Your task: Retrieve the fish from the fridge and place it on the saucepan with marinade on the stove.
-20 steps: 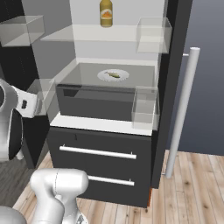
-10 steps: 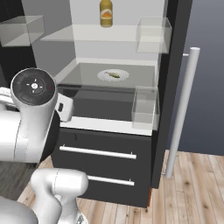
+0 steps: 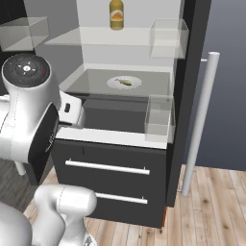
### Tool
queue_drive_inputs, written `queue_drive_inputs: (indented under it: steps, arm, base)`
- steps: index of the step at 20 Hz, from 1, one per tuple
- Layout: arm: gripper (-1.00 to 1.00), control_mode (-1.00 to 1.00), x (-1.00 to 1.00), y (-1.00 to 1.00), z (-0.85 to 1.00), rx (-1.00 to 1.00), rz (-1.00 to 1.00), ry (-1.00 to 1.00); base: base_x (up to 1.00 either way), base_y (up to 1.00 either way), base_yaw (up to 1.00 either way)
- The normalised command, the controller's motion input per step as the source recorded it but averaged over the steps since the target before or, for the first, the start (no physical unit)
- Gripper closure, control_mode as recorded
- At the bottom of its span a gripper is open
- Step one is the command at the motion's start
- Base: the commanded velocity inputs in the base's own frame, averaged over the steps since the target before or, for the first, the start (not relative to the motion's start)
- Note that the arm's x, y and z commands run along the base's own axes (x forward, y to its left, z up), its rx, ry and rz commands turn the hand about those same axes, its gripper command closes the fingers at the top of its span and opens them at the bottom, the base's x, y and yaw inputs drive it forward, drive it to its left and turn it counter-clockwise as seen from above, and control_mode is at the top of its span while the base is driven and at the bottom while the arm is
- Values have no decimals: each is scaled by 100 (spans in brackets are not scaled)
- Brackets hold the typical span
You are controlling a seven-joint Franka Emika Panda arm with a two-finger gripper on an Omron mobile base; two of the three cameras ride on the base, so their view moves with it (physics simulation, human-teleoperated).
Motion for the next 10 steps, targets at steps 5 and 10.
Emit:
queue_drive_inputs:
  steps: [5,10]
  arm:
    - [-100,-100,3,0,-1,0,0,0]
    - [-100,-100,0,0,0,0,0,0]
  base:
    - [0,0,0]
    - [0,0,0]
